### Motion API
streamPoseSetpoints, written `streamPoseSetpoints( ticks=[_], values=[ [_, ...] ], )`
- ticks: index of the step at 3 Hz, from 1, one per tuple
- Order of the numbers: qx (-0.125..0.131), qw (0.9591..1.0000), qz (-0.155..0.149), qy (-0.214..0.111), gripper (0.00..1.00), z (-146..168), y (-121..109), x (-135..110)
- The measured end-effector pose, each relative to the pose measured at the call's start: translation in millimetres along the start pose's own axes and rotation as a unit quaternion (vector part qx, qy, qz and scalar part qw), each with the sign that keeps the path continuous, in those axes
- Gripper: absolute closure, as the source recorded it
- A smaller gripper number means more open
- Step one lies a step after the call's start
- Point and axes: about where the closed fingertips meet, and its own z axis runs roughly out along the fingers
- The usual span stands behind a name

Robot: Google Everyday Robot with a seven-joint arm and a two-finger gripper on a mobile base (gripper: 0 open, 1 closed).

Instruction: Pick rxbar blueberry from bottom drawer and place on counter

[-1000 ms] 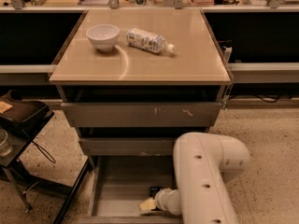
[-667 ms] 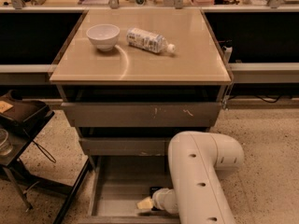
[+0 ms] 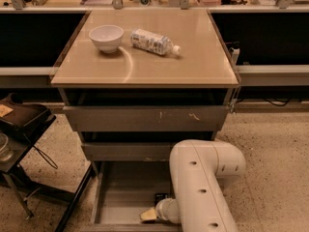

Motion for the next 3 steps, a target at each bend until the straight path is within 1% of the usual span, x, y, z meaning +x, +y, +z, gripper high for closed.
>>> streamPoseSetpoints(
  ticks=[1, 3],
  values=[
    [0.000, 1.0000, 0.000, 0.000, 0.19, 0.0, 0.0, 0.0],
    [0.000, 1.0000, 0.000, 0.000, 0.65, 0.0, 0.0, 0.0]
  ],
)
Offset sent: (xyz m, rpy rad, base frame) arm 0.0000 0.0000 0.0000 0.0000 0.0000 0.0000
